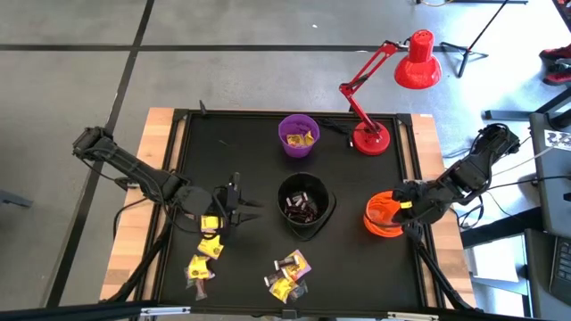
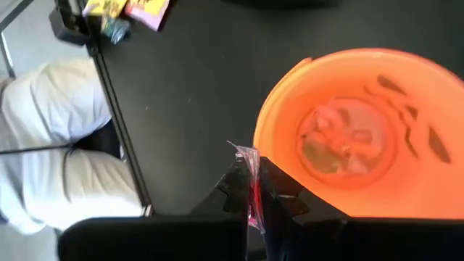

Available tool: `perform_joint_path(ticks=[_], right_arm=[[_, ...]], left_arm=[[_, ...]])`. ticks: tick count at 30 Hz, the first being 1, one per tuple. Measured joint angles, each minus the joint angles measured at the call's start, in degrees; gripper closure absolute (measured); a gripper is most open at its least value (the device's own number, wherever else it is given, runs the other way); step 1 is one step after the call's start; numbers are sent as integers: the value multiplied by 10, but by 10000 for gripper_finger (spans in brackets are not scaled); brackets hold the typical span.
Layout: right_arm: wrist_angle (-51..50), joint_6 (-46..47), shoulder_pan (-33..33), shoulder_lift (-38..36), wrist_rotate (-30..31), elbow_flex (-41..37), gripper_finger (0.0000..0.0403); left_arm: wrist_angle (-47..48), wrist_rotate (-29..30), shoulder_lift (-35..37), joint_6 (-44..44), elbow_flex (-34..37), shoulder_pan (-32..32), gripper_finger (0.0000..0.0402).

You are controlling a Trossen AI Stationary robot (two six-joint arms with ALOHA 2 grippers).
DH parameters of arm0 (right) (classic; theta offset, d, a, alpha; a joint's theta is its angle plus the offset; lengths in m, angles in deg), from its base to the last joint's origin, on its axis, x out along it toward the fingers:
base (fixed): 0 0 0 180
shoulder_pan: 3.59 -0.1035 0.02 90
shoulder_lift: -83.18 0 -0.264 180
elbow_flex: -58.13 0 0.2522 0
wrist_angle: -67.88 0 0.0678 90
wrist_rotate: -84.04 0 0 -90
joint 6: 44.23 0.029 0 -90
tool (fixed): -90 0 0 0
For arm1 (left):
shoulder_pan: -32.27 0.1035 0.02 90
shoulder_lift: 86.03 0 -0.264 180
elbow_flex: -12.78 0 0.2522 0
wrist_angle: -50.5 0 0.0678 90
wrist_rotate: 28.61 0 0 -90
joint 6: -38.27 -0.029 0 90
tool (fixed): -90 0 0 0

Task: Sort candy
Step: Put the orange gummy into the orange bucket

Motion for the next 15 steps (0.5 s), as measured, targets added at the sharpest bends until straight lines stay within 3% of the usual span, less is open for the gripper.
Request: perform_joint_path(ticks=[4, 15], right_arm=[[-9, 0, 0, 0, 33, 0, 391], [-124, 0, 0, -2, 35, 0, 391]], left_arm=[[0, 0, 0, 1, 0, 0, 289], [0, 0, 0, 2, 0, 0, 289]])
